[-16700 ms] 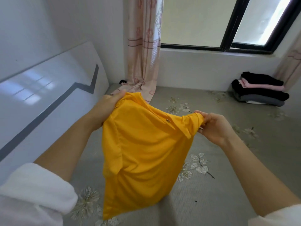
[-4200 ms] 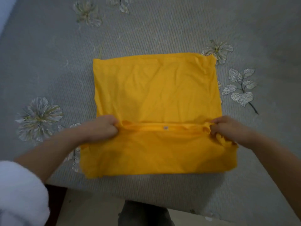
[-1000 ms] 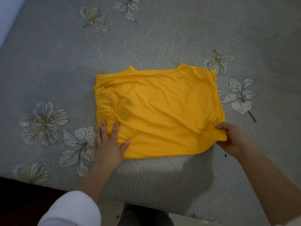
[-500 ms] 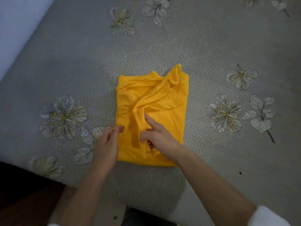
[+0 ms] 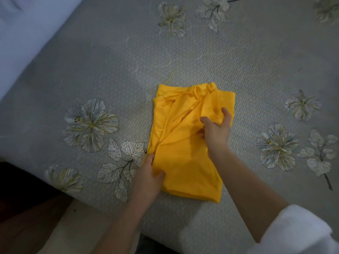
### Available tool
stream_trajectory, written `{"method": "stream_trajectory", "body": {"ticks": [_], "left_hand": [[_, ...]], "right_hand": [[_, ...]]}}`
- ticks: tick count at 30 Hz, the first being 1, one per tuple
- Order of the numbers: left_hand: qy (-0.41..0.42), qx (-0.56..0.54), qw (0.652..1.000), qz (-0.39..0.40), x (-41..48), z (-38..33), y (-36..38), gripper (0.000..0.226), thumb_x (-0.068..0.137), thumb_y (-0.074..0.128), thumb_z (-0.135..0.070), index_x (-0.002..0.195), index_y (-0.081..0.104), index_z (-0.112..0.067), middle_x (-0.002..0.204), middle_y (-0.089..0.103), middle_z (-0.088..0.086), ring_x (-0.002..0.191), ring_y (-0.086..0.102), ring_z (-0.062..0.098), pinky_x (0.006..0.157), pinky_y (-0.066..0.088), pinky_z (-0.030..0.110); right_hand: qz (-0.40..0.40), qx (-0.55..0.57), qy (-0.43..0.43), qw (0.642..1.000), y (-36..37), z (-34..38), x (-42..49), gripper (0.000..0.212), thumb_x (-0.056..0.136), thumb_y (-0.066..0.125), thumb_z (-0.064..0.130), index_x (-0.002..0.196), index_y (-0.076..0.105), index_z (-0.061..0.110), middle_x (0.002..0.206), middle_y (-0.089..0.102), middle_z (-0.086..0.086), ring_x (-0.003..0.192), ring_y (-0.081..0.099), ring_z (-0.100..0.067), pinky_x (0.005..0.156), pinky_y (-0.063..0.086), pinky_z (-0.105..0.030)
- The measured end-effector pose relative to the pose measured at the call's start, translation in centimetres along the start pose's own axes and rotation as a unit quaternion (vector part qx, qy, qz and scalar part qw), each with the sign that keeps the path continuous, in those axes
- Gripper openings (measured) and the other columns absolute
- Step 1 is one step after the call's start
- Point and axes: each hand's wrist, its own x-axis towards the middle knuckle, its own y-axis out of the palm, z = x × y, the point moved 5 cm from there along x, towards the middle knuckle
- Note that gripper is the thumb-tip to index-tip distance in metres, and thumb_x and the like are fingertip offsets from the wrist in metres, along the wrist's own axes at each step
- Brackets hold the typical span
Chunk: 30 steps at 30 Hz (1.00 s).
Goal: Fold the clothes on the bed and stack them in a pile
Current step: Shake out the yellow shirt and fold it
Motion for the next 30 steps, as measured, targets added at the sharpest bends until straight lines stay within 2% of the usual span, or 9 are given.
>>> {"method": "stream_trajectory", "body": {"ticks": [2, 5, 11, 13, 17, 21, 24, 27, 30], "left_hand": [[0.003, -0.014, 1.000, 0.009, -0.1, 0.5, -0.2, 0.049, 0.086, 0.059, -0.009, 0.132, 0.047, -0.019, 0.100, 0.063, -0.003, 0.081, 0.057, 0.011, 0.063, 0.041, 0.022], [0.000, -0.036, 0.999, 0.026, -0.2, 1.1, -0.4, 0.050, 0.087, 0.057, -0.008, 0.133, 0.045, -0.024, 0.092, 0.057, -0.015, 0.076, 0.053, -0.003, 0.054, 0.035, 0.010], [-0.008, -0.057, 0.998, 0.030, 0.2, 1.6, -0.6, 0.045, 0.090, 0.057, -0.013, 0.132, 0.046, -0.026, 0.091, 0.052, -0.025, 0.079, 0.052, -0.009, 0.059, 0.036, 0.007], [-0.011, -0.074, 0.997, 0.037, 0.3, 1.8, -0.6, 0.044, 0.090, 0.057, -0.013, 0.131, 0.046, -0.027, 0.093, 0.052, -0.026, 0.082, 0.053, -0.009, 0.060, 0.036, 0.009], [-0.010, -0.099, 0.994, 0.050, 0.5, 2.1, -0.7, 0.043, 0.090, 0.056, -0.010, 0.123, 0.045, -0.035, 0.097, 0.056, -0.024, 0.086, 0.056, -0.006, 0.067, 0.045, 0.015], [-0.011, -0.115, 0.992, 0.058, 0.9, 2.4, -0.6, 0.042, 0.089, 0.057, -0.008, 0.122, 0.049, -0.032, 0.103, 0.062, -0.012, 0.091, 0.060, 0.005, 0.074, 0.050, 0.026], [-0.013, -0.141, 0.987, 0.074, 1.1, 2.5, -0.5, 0.041, 0.089, 0.058, -0.006, 0.121, 0.050, -0.029, 0.111, 0.062, -0.008, 0.101, 0.059, 0.008, 0.080, 0.049, 0.025], [-0.021, -0.145, 0.985, 0.088, 1.3, 2.5, -0.5, 0.041, 0.091, 0.058, -0.012, 0.126, 0.047, -0.030, 0.115, 0.058, -0.012, 0.105, 0.057, 0.007, 0.084, 0.048, 0.023], [-0.023, -0.133, 0.987, 0.091, 1.4, 2.6, -0.5, 0.042, 0.090, 0.059, -0.016, 0.129, 0.046, -0.027, 0.110, 0.058, -0.015, 0.099, 0.057, 0.002, 0.083, 0.050, 0.024]], "right_hand": [[0.018, -0.045, -0.064, 0.997, 1.6, 1.7, 0.4, 0.051, 0.085, 0.065, 0.024, 0.134, 0.050, 0.026, 0.088, 0.059, -0.002, 0.077, 0.056, -0.015, 0.079, 0.051, -0.036], [0.040, -0.176, -0.170, 0.969, 4.0, 4.1, 0.7, 0.028, 0.088, 0.061, 0.023, 0.114, 0.068, 0.016, 0.107, 0.065, -0.004, 0.095, 0.059, -0.015, 0.087, 0.046, -0.028], [-0.001, -0.246, -0.279, 0.928, 6.6, 6.8, 0.4, 0.023, 0.087, 0.057, 0.020, 0.108, 0.059, 0.010, 0.110, 0.053, 0.000, 0.084, 0.048, -0.011, 0.066, 0.032, -0.016], [-0.058, -0.232, -0.246, 0.939, 5.5, 6.3, 1.0, 0.031, 0.086, 0.060, 0.018, 0.113, 0.050, 0.009, 0.117, 0.044, -0.004, 0.087, 0.047, -0.016, 0.064, 0.032, -0.015], [-0.116, -0.226, -0.012, 0.967, 2.5, 2.5, 2.2, 0.059, 0.085, 0.065, 0.026, 0.129, 0.035, 0.001, 0.136, 0.035, -0.018, 0.116, 0.047, -0.039, 0.091, 0.041, -0.039], [-0.029, -0.183, -0.053, 0.981, 2.6, 2.1, 2.3, 0.019, 0.082, 0.065, 0.017, 0.098, 0.056, 0.010, 0.094, 0.063, -0.008, 0.090, 0.061, -0.027, 0.073, 0.049, -0.033], [-0.083, -0.125, -0.137, 0.979, 2.3, 4.9, 1.9, 0.011, 0.080, 0.061, 0.012, 0.090, 0.059, 0.015, 0.070, 0.054, 0.007, 0.063, 0.053, -0.005, 0.052, 0.038, -0.007], [-0.054, -0.096, -0.230, 0.967, 3.6, 7.7, 1.3, 0.010, 0.079, 0.059, 0.010, 0.086, 0.056, 0.016, 0.064, 0.048, 0.010, 0.052, 0.044, 0.000, 0.047, 0.034, -0.009], [0.073, -0.250, -0.238, 0.935, 6.9, 8.0, 1.7, 0.010, 0.084, 0.059, 0.016, 0.093, 0.060, 0.017, 0.068, 0.052, 0.009, 0.056, 0.047, -0.005, 0.045, 0.035, -0.016]]}}
